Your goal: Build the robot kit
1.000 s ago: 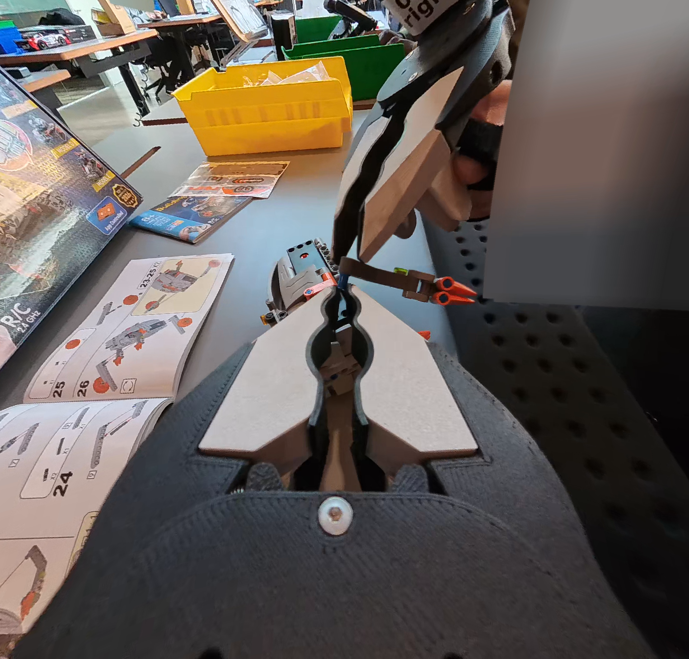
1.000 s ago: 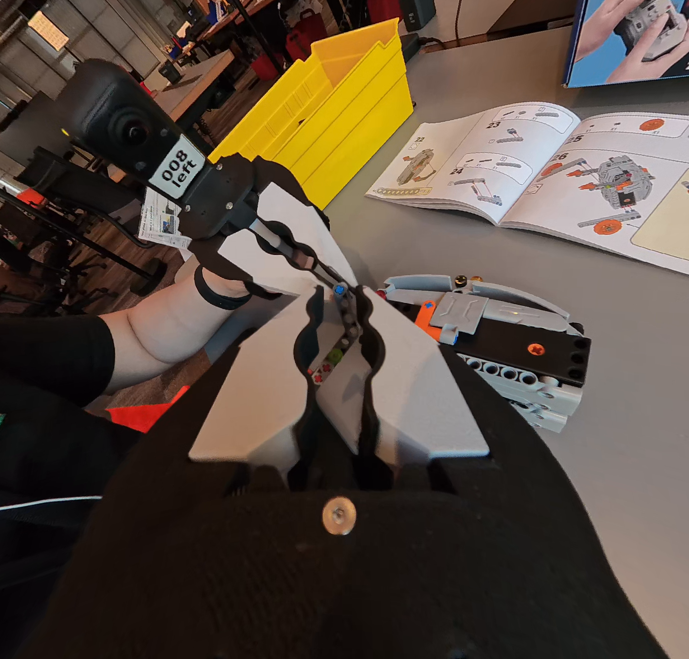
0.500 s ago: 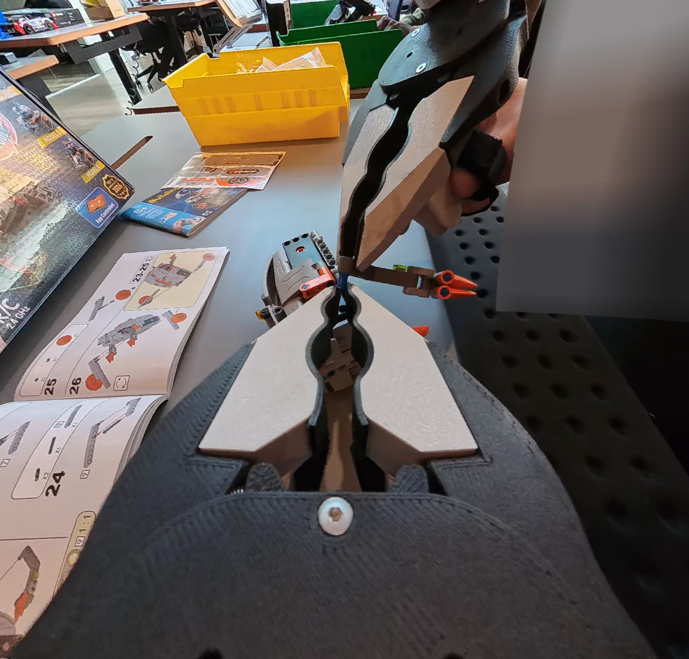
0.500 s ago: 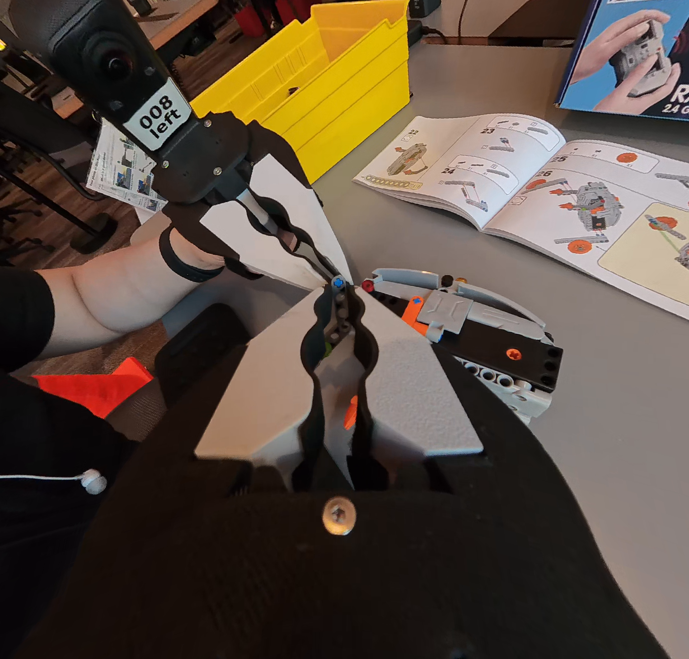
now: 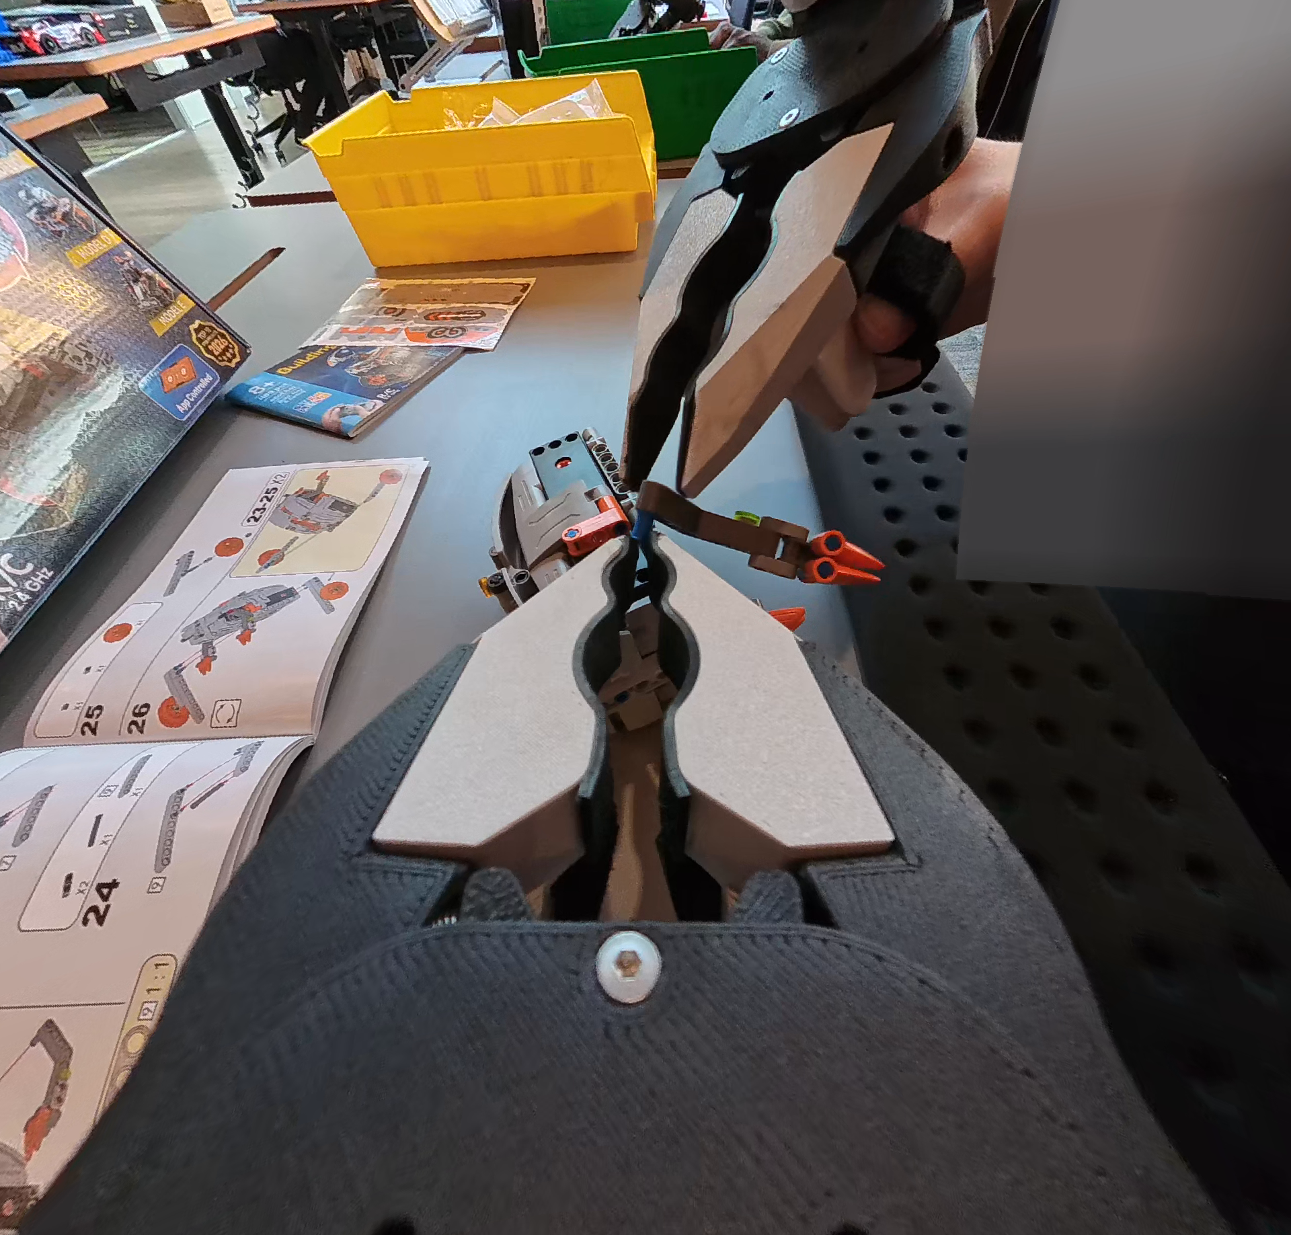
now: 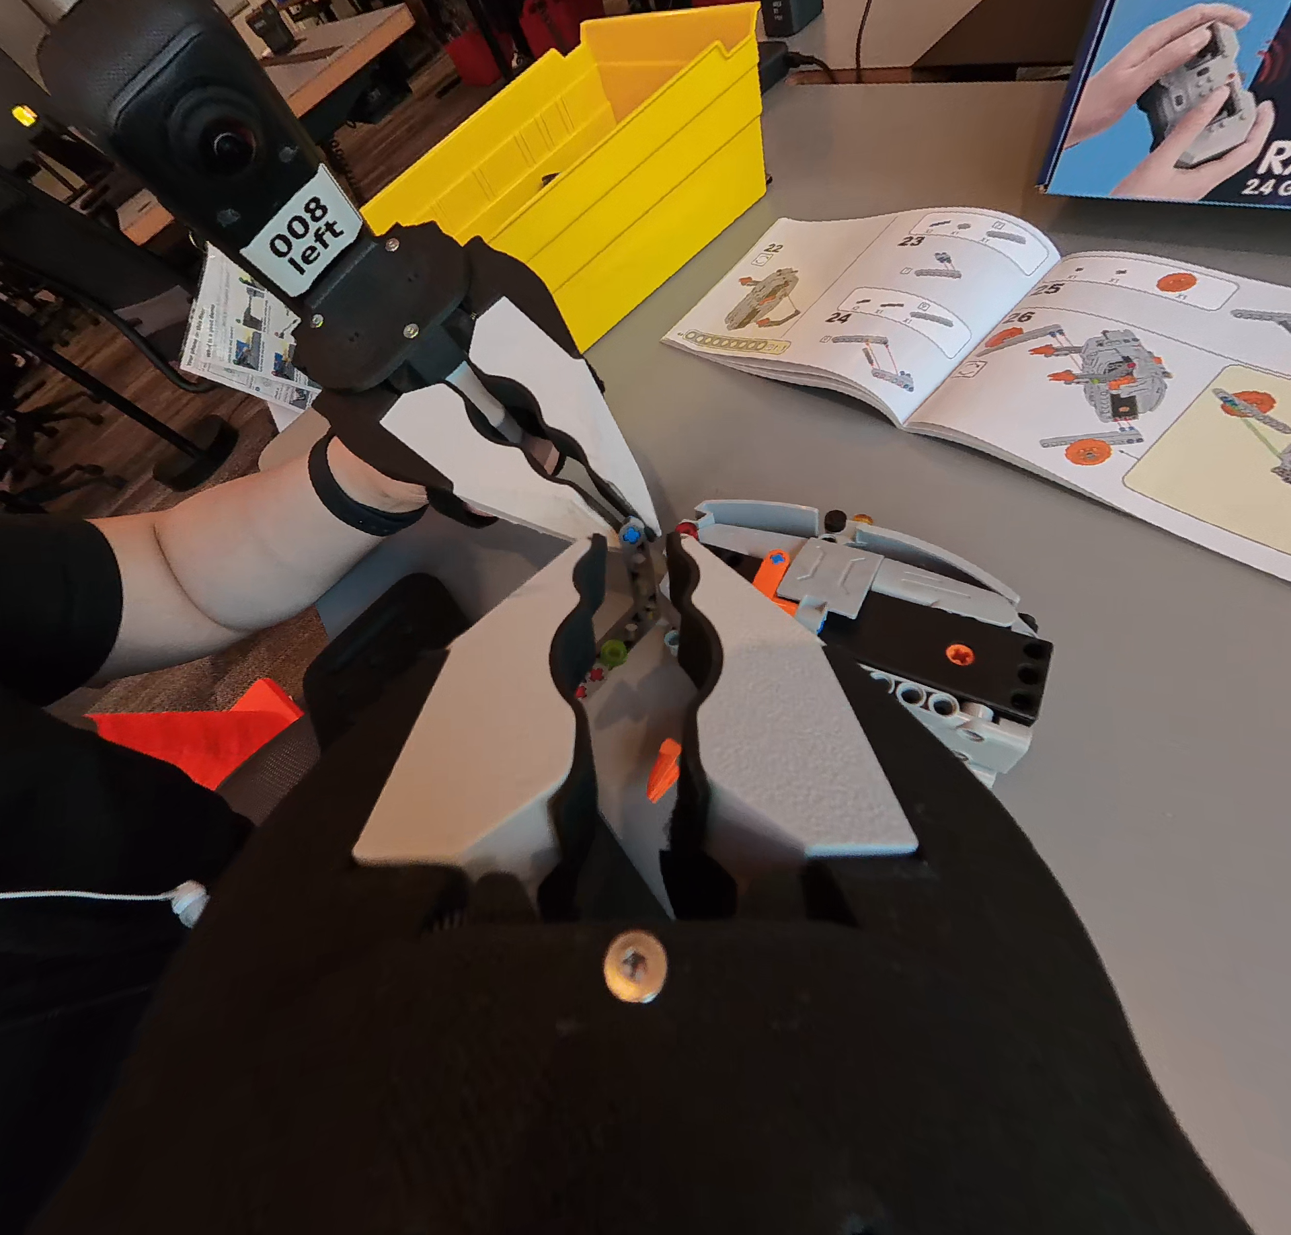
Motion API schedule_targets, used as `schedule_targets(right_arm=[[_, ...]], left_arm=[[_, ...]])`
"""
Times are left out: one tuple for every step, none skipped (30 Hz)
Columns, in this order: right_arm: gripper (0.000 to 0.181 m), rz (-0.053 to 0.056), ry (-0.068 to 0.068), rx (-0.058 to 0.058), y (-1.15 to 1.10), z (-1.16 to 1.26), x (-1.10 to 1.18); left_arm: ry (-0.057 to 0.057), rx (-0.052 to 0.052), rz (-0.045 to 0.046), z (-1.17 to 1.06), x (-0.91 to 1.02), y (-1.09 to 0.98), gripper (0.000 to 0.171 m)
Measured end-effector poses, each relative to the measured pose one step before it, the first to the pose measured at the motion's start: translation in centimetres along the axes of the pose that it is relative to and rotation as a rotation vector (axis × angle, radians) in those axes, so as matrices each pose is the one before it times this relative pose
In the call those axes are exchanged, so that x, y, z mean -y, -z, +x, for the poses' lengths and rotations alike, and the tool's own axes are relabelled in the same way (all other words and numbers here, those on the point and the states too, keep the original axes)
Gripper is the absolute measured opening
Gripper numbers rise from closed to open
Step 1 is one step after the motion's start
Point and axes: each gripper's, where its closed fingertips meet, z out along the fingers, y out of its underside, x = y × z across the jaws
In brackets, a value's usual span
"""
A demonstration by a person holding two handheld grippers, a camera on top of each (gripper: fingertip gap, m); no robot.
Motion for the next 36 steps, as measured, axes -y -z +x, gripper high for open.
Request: schedule_targets(right_arm=[[0.016, 0.0051, 0.0012, 0.0012, -0.001, -0.024, 0.073], [0.016, 0.0, -0.0001, 0.0011, -0.014, -0.007, 0.011], [0.015, 0.0001, -0.0017, 0.0005, -0.011, 0.0, 0.027], [0.012, 0.0082, 0.0004, 0.0027, 0.017, -0.03, 0.129], [0.01, -0.0021, 0.0006, 0.0022, -0.018, -0.027, -0.014], [0.01, -0.0081, 0.0001, -0.0002, -0.044, 0.031, -0.101], [0.01, 0.0008, -0.0005, 0.0007, -0.028, 0.004, 0.006], [0.01, 0.003, -0.0019, 0.0012, -0.01, -0.012, 0.022], [0.011, -0.0043, -0.0039, 0.003, -0.049, -0.031, -0.066], [0.011, -0.0012, -0.0046, 0.0025, -0.032, -0.02, -0.035], [0.008, 0.0052, -0.0036, 0.0039, -0.014, -0.03, 0.037], [0.007, -0.0029, -0.0051, 0.0037, -0.024, -0.024, -0.061], [0.007, -0.0012, -0.0039, 0.001, 0.001, 0.029, -0.016], [0.007, 0.0056, -0.0023, 0.0008, 0.015, 0.008, 0.059], [0.007, -0.0006, -0.002, 0.0023, 0.022, -0.021, -0.028], [0.007, 0.001, 0.0, 0.0018, 0.029, -0.016, 0.013], [0.007, 0.0049, 0.0, -0.0032, 0.046, 0.046, 0.055], [0.007, -0.0024, 0.0023, -0.004, 0.023, 0.079, -0.033], [0.007, -0.0049, -0.0017, -0.0007, -0.006, 0.018, -0.064], [0.007, -0.0057, -0.0026, 0.0075, -0.038, -0.097, -0.089], [0.006, -0.0051, -0.0027, 0.0054, -0.053, -0.084, -0.096], [0.007, -0.0023, 0.0019, -0.002, -0.013, 0.014, -0.044], [0.006, -0.0017, 0.007, -0.0048, -0.005, 0.039, -0.029], [0.007, -0.0007, 0.0048, -0.0029, 0.018, 0.036, 0.002], [0.006, -0.0032, 0.0029, -0.0007, 0.033, 0.034, -0.036], [0.007, -0.0058, 0.0006, -0.0014, 0.025, 0.061, -0.079], [0.007, -0.003, 0.0019, -0.0011, 0.03, 0.048, -0.049], [0.007, -0.0021, 0.0023, 0.0026, 0.028, -0.018, -0.034], [0.007, -0.0034, 0.0013, 0.0026, 0.016, -0.047, -0.041], [0.007, -0.0039, 0.0037, 0.0016, -0.006, -0.046, -0.05], [0.007, -0.0062, 0.0051, 0.0047, -0.035, -0.108, -0.072], [0.007, -0.0043, 0.005, 0.0034, -0.033, -0.088, -0.064], [0.007, -0.0059, 0.0026, 0.0009, -0.02, -0.033, -0.081], [0.007, -0.0014, 0.0023, 0.001, 0.017, -0.002, -0.026], [0.007, 0.0015, -0.0036, 0.0023, 0.045, 0.0, 0.031], [0.007, 0.0013, -0.006, 0.0053, 0.047, -0.02, 0.011]], left_arm=[[0.0005, -0.0004, 0.00085, 0.002, 0.027, 0.012, 0.001], [-0.0002, 0.0009, 0.00132, -0.008, 0.023, 0.012, 0.0], [-0.0004, -0.0004, -0.00001, 0.014, 0.018, 0.012, 0.001], [0.0001, -0.0005, -0.00101, 0.004, -0.011, -0.002, 0.001], [0.0, -0.0004, 0.00093, 0.01, 0.017, 0.015, 0.0], [-0.0003, -0.0013, 0.00086, 0.034, 0.024, -0.008, 0.001], [-0.0011, -0.0008, -0.00098, 0.031, 0.0, 0.002, 0.001], [-0.0017, 0.0007, -0.00075, 0.006, 0.003, 0.0, 0.001], [-0.0007, -0.0001, 0.00087, 0.017, 0.022, 0.001, 0.001], [0.0008, -0.0016, 0.00072, 0.026, 0.029, 0.001, 0.0], [0.0009, -0.0004, -0.00025, 0.01, -0.001, -0.007, 0.0], [-0.0005, 0.0007, -0.00076, -0.003, -0.019, 0.0, 0.0], [-0.0008, -0.0002, -0.0016, 0.004, -0.037, -0.007, 0.001], [0.0005, -0.0011, -0.00036, 0.007, -0.004, -0.004, 0.0], [0.0004, -0.0023, 0.00076, 0.035, 0.011, -0.005, 0.0], [-0.0017, -0.0041, -0.00023, 0.078, -0.001, 0.003, 0.0], [-0.0017, -0.0027, 0.00027, 0.054, 0.008, -0.01, 0.0], [0.0, -0.0001, 0.00144, 0.03, 0.025, -0.019, 0.0], [-0.0001, 0.0003, 0.00124, 0.023, 0.022, -0.017, 0.0], [-0.0007, 0.0003, -0.00062, 0.022, -0.023, -0.043, 0.0], [-0.0009, -0.0007, -0.00299, 0.029, -0.07, -0.051, 0.0], [-0.0017, -0.0012, -0.0037, 0.031, -0.08, -0.046, 0.0], [-0.0028, -0.0012, -0.00367, 0.035, -0.08, -0.04, 0.0], [-0.0042, -0.0005, -0.00344, 0.03, -0.061, -0.02, 0.0], [-0.0046, 0.0011, -0.00051, -0.01, -0.01, 0.022, 0.0], [-0.001, 0.0021, 0.00398, -0.059, 0.045, 0.065, 0.0], [0.0054, 0.0048, 0.00577, -0.148, 0.053, 0.081, 0.0], [0.0087, 0.0076, 0.00664, -0.226, 0.078, 0.088, 0.004], [0.0044, 0.0083, 0.00933, -0.195, 0.133, 0.071, 0.012], [-0.0084, -0.0023, 0.01279, 0.052, 0.205, 0.056, 0.016], [-0.0236, -0.0134, 0.01251, 0.352, 0.232, 0.027, 0.016], [-0.0301, 0.0019, 0.00407, 0.214, 0.13, -0.004, 0.017], [-0.0302, 0.0148, -0.00452, 0.044, 0.022, -0.033, 0.016], [-0.0262, 0.0132, -0.00483, 0.056, -0.013, -0.043, 0.013], [-0.0174, 0.0075, -0.001, 0.102, 0.008, -0.021, 0.009], [-0.0072, -0.0002, 0.00108, 0.114, 0.026, -0.036, 0.008]])
